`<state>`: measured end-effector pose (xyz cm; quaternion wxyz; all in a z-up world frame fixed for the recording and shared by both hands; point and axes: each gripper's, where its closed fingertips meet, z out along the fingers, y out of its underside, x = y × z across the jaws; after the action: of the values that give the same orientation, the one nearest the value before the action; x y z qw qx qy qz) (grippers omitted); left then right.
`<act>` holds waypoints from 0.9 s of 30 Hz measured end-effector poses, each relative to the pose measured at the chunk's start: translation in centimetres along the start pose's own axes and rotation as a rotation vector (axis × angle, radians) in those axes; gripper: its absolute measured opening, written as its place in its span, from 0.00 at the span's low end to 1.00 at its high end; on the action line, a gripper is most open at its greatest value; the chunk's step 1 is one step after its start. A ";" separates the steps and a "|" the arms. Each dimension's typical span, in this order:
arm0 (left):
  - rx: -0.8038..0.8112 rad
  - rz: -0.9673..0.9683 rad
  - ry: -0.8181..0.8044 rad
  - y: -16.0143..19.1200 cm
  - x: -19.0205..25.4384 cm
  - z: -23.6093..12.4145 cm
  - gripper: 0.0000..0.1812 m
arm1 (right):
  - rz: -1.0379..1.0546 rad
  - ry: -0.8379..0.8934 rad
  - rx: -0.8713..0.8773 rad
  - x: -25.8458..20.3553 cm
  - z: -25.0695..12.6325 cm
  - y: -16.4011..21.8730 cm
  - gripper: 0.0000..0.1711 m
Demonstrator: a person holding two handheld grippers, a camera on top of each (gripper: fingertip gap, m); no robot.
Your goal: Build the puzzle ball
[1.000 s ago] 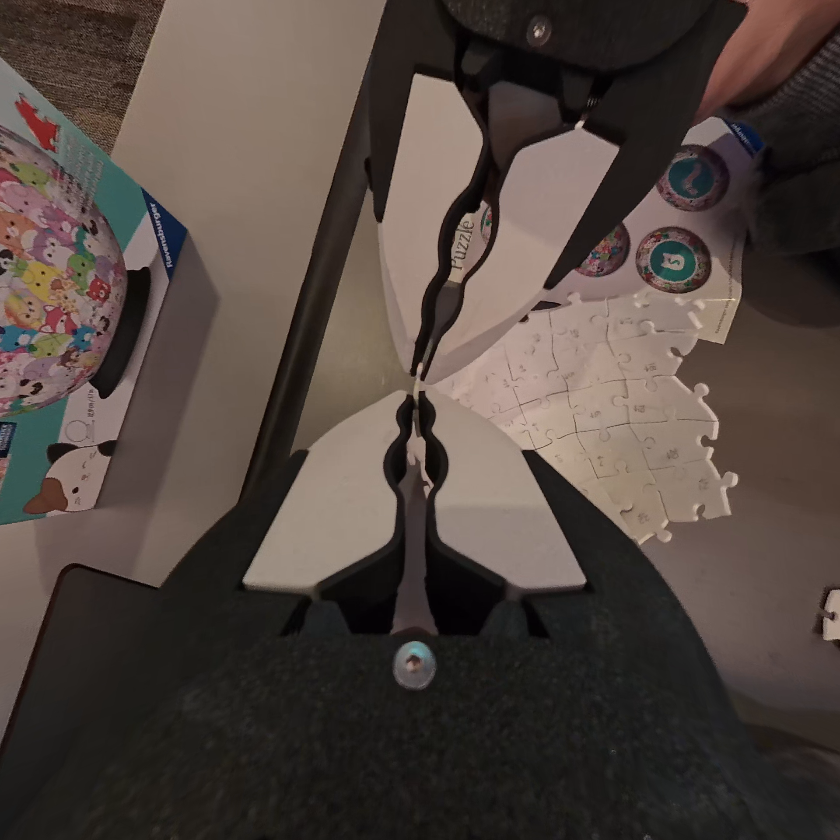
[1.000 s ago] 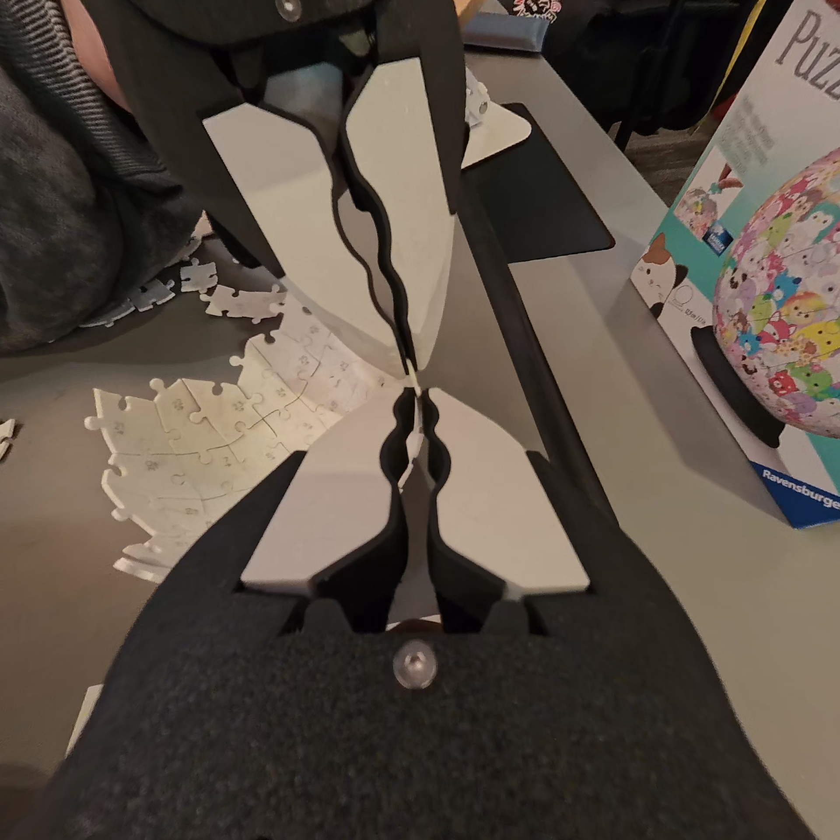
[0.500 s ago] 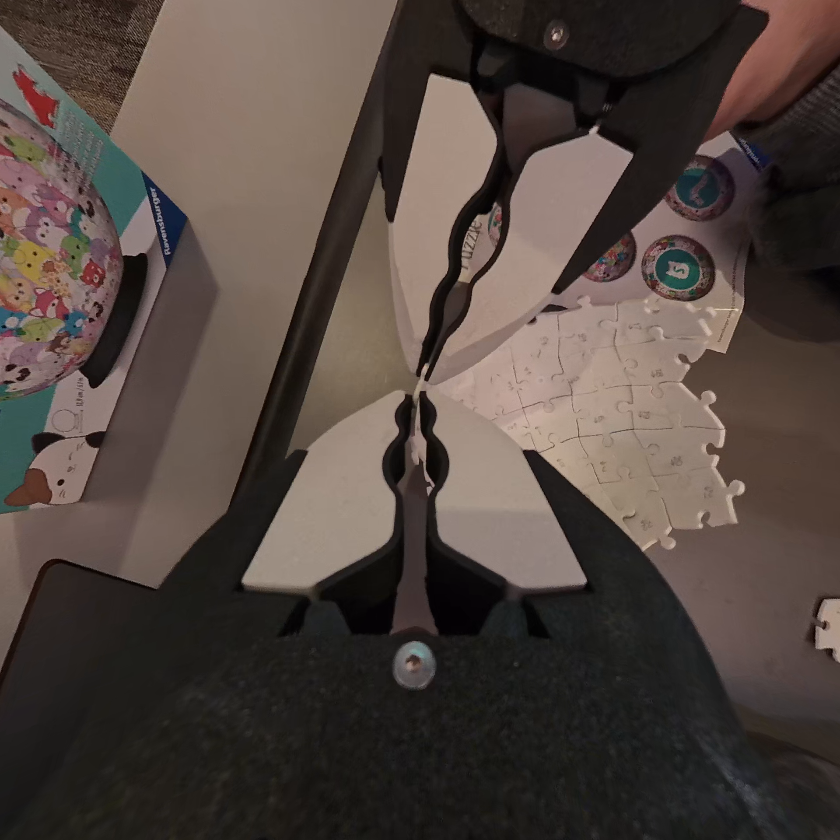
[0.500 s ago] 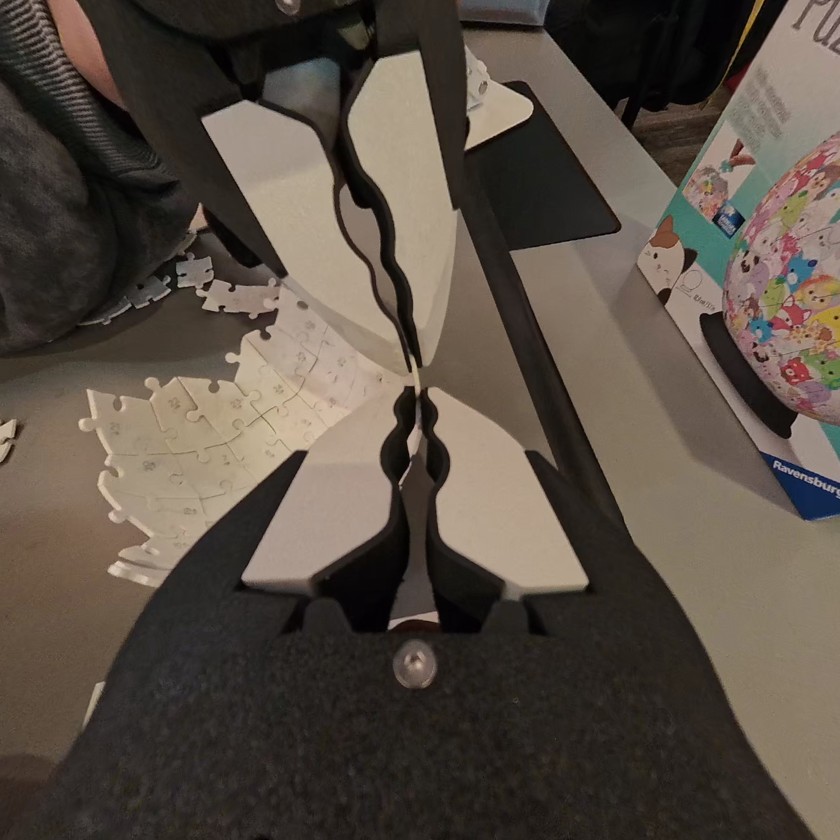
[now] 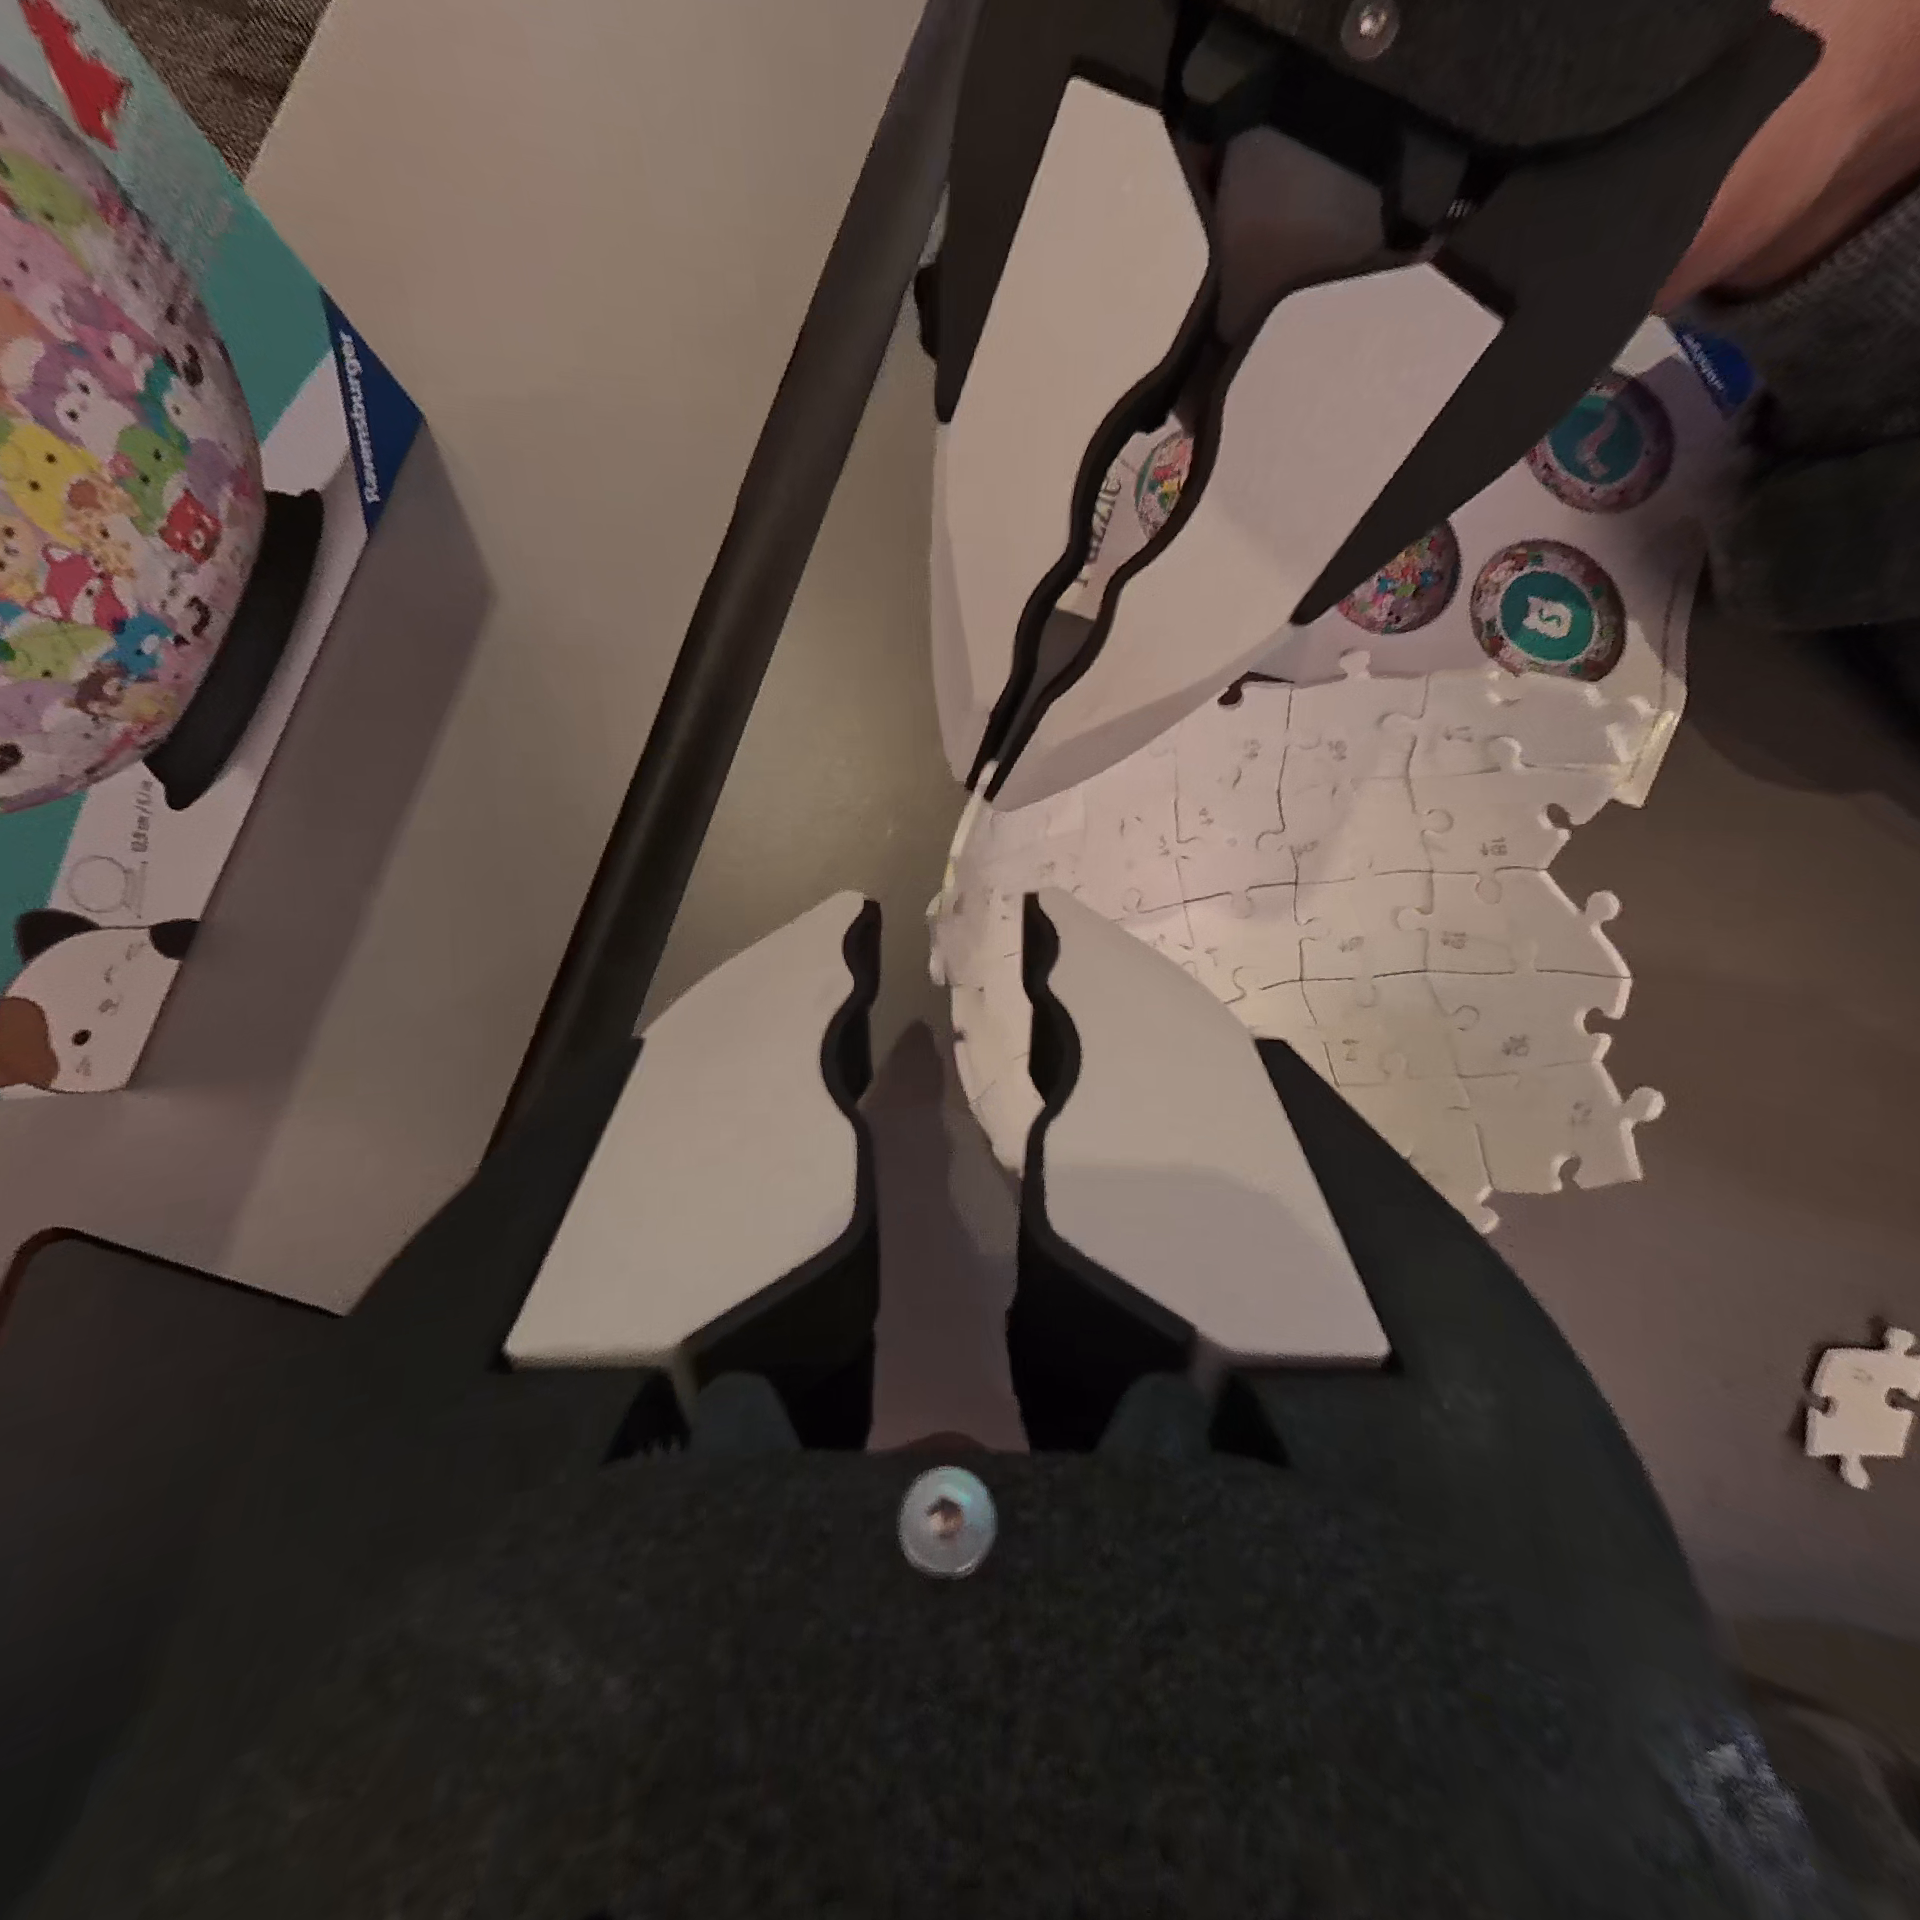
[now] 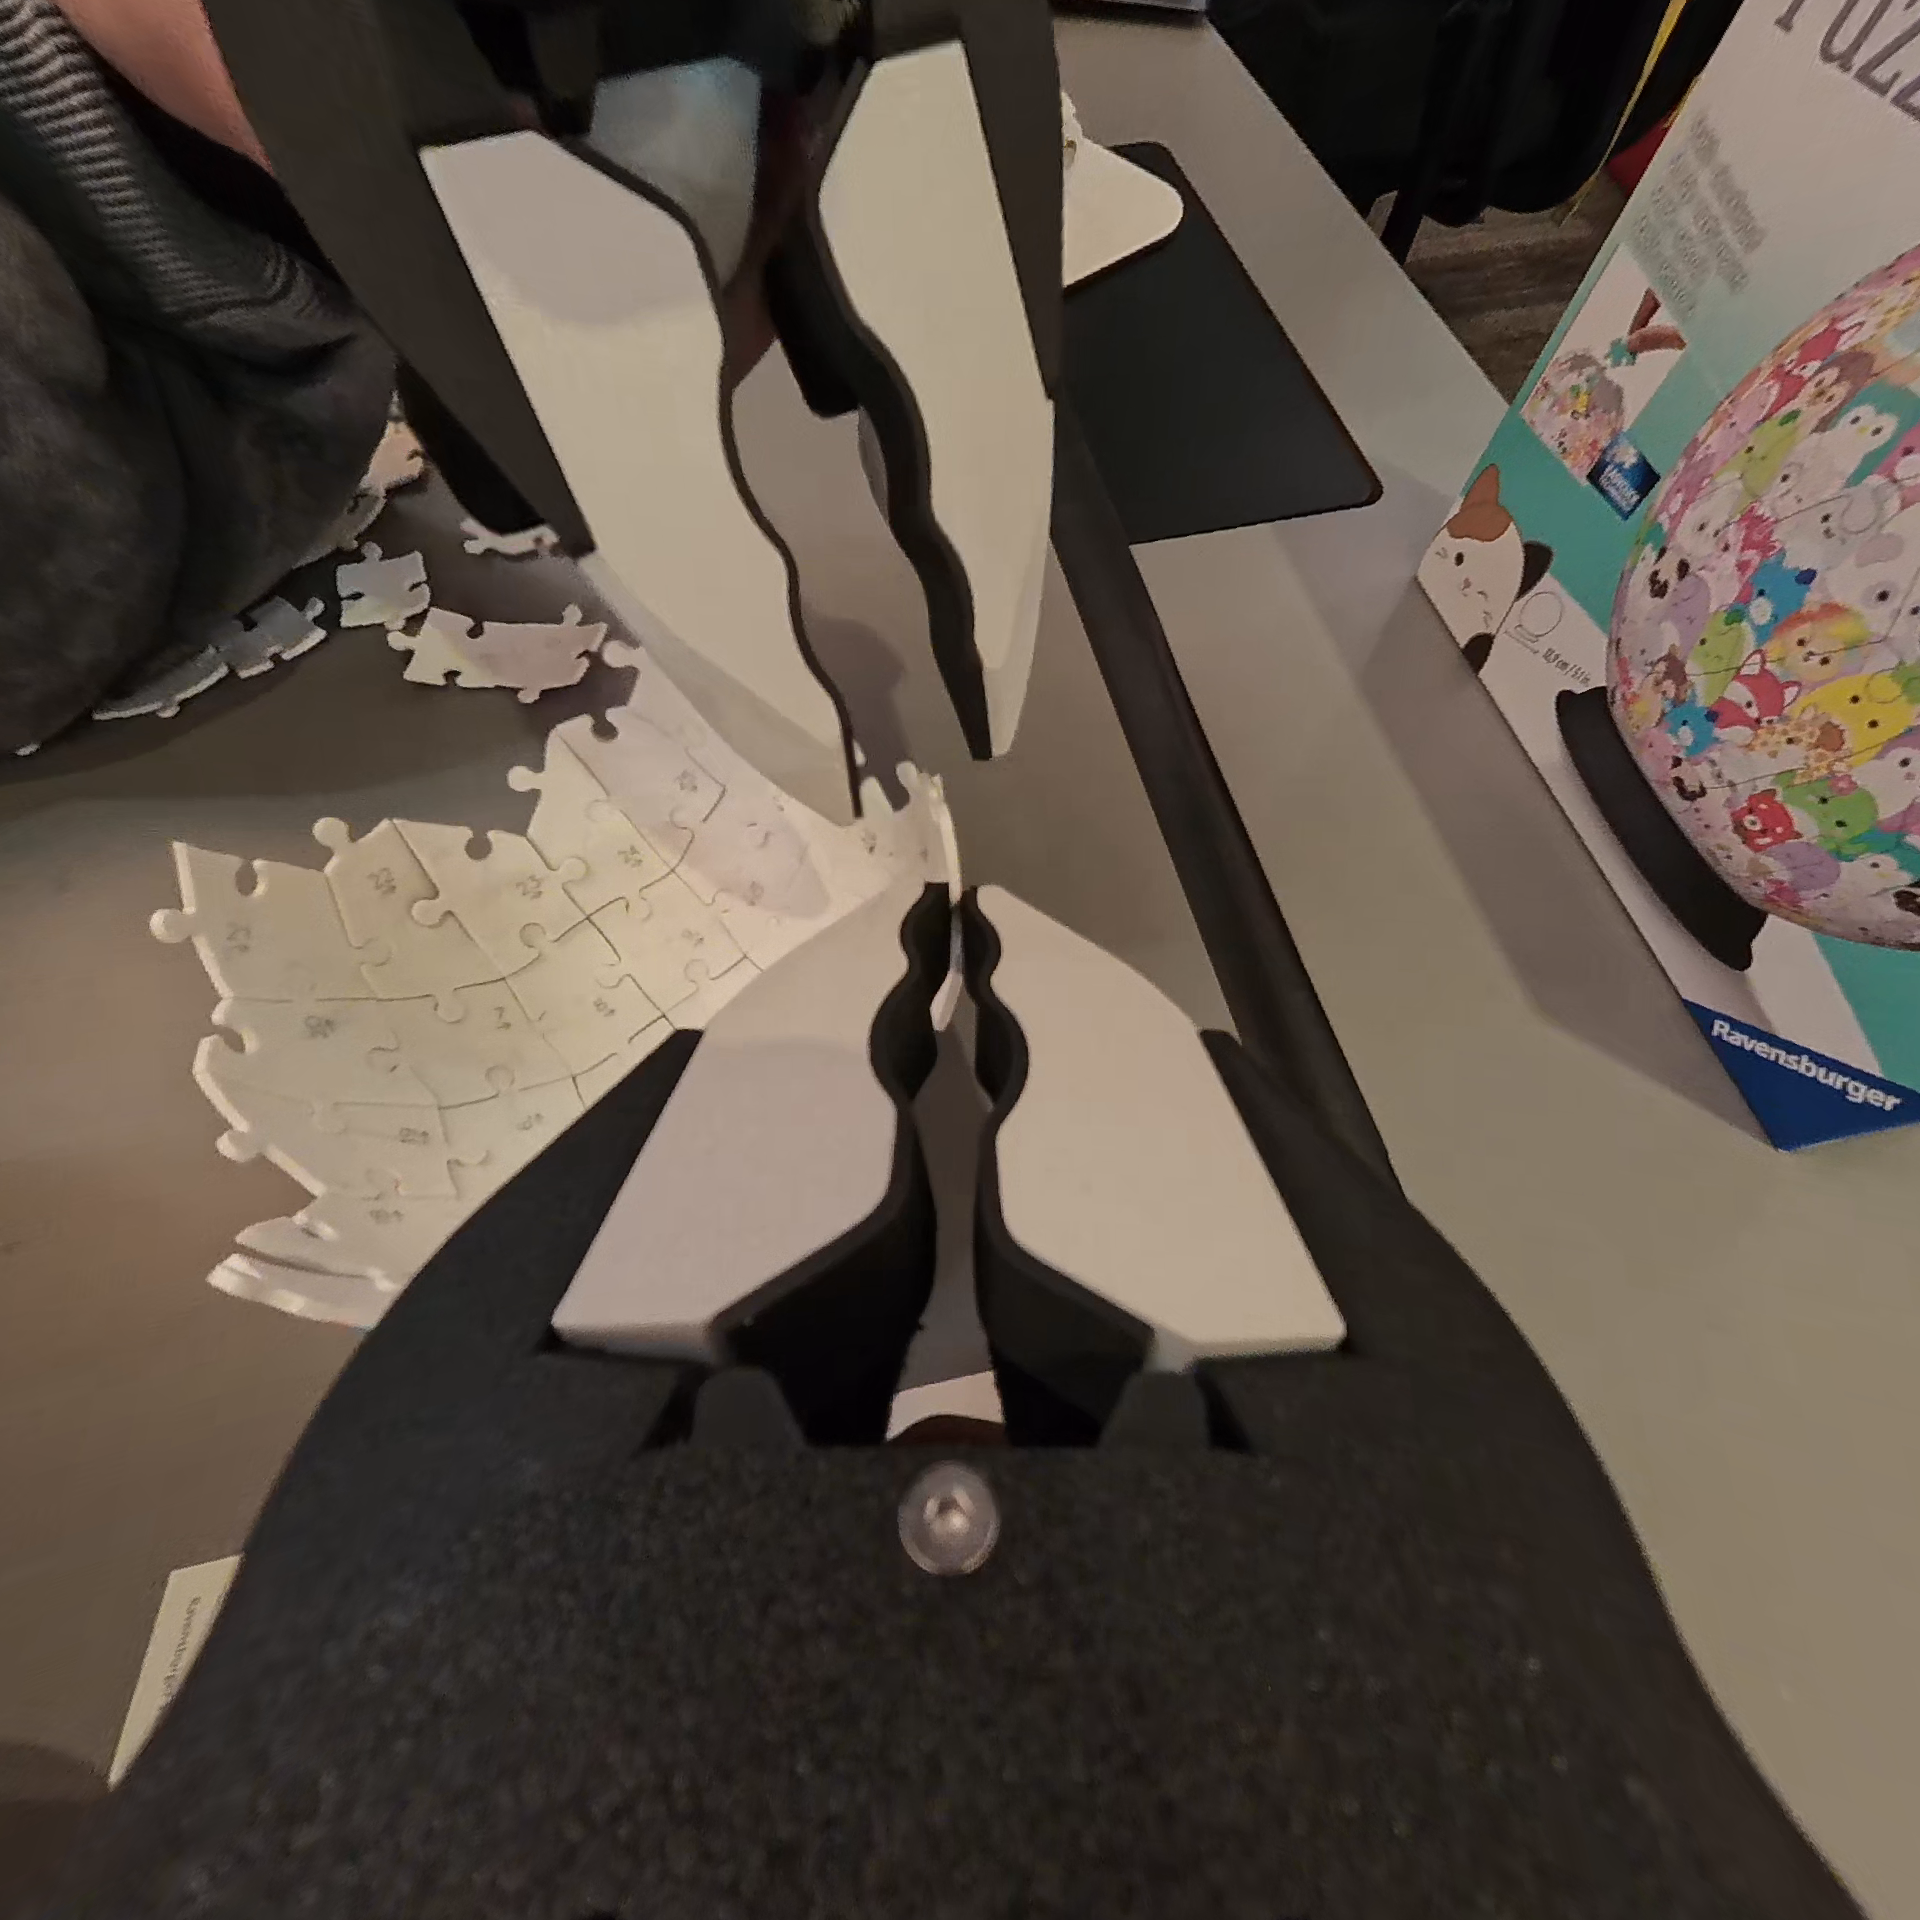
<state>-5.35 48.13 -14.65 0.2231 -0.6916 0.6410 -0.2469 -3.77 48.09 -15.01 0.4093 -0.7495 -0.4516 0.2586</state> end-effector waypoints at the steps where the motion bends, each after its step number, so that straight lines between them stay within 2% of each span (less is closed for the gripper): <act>1: 0.008 -0.018 0.013 0.0 -0.1 0.1 0.14 | 0.000 0.002 0.000 0.0 0.0 0.0 0.01; 11: 0.043 -0.087 0.123 0.2 0.4 0.3 0.14 | 0.005 0.012 0.015 0.3 0.1 0.0 0.01; 16: 0.040 -0.090 0.120 0.1 0.4 0.1 0.14 | 0.001 0.022 0.019 0.4 0.0 -0.1 0.01; 27: -0.051 -0.074 0.097 0.8 0.3 2.1 0.14 | -0.005 0.041 0.029 0.8 -0.1 -0.1 0.01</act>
<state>-4.66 47.73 -16.79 0.1648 -0.7074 0.6313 -0.2718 -3.41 48.78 -14.93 0.4300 -0.7474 -0.4411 0.2485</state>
